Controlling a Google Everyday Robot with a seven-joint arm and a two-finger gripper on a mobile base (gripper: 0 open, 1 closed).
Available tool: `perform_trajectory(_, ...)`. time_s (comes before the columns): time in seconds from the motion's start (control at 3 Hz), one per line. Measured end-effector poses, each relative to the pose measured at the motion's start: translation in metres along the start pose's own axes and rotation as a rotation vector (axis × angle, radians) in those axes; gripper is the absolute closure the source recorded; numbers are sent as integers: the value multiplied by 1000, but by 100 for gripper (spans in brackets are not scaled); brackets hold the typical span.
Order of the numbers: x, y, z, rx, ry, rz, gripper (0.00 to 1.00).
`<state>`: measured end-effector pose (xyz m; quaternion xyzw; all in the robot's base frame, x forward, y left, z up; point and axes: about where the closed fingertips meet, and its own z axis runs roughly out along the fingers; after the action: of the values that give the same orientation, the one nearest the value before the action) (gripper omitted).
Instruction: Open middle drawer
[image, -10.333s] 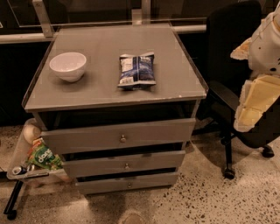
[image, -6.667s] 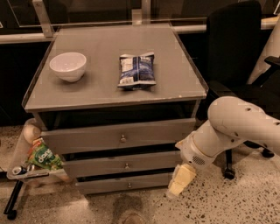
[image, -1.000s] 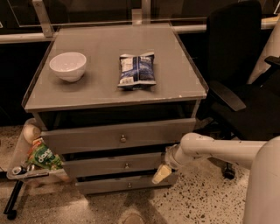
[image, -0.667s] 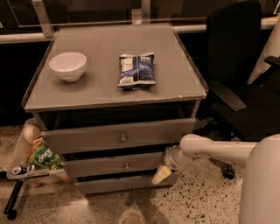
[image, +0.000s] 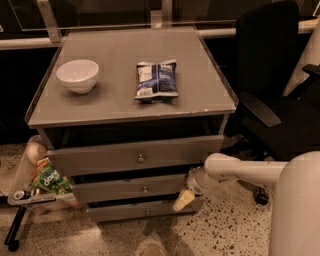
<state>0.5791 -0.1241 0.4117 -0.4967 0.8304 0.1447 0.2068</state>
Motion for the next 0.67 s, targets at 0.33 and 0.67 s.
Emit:
perform_trajectory(0.33, 5, 17, -3, -22, 11, 24, 0)
perform_trajectory(0.67, 3, 18, -6, -20, 9, 27, 0)
